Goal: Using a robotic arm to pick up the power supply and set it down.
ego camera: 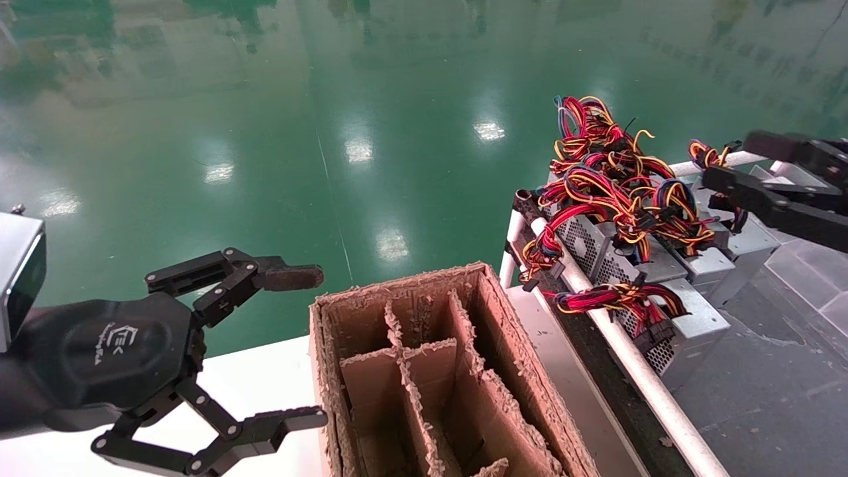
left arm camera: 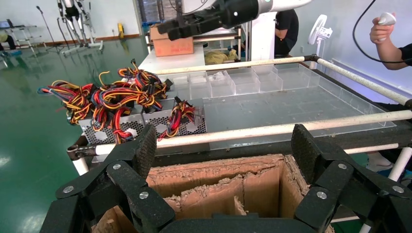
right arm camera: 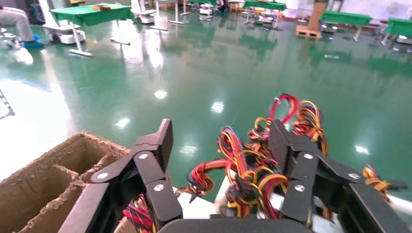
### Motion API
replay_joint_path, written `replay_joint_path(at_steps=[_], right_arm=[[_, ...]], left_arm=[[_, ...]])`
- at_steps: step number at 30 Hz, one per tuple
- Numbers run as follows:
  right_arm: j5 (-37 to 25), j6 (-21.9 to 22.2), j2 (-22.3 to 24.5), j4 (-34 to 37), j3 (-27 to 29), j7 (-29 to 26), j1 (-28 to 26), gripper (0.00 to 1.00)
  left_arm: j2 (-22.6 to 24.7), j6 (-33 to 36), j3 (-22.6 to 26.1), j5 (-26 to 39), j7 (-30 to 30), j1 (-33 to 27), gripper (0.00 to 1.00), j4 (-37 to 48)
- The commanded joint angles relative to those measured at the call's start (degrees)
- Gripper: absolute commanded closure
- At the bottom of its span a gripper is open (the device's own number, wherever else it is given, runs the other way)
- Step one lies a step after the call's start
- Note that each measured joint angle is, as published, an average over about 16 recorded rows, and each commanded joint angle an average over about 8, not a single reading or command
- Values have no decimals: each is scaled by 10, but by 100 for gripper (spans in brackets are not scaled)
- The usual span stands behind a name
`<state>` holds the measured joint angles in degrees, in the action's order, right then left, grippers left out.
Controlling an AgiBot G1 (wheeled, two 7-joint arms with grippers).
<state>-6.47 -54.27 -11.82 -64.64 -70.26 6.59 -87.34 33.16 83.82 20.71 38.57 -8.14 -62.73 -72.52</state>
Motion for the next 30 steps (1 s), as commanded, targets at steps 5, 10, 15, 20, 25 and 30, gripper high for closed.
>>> replay_joint_path(at_steps=[5,10,15,20,25,30], right_arm=[[-11,-12,-18,-1,29,7,4,0],[-41,-38,-37,-9,73,-8,26,0],[-71,-64,-56,-16,118,-24,48,0],[-101,-91,-74,-24,163,-40,71,0],[-131,-118,-93,-32,209,-56,93,0],[-162,-144,-112,-40,254,-72,116,0]], left_arm=[[0,0,0,0,0,0,0,0],[0,0,0,0,0,0,0,0],[0,0,0,0,0,0,0,0],[0,0,0,0,0,0,0,0],[0,0,0,0,0,0,0,0],[0,0,0,0,0,0,0,0]])
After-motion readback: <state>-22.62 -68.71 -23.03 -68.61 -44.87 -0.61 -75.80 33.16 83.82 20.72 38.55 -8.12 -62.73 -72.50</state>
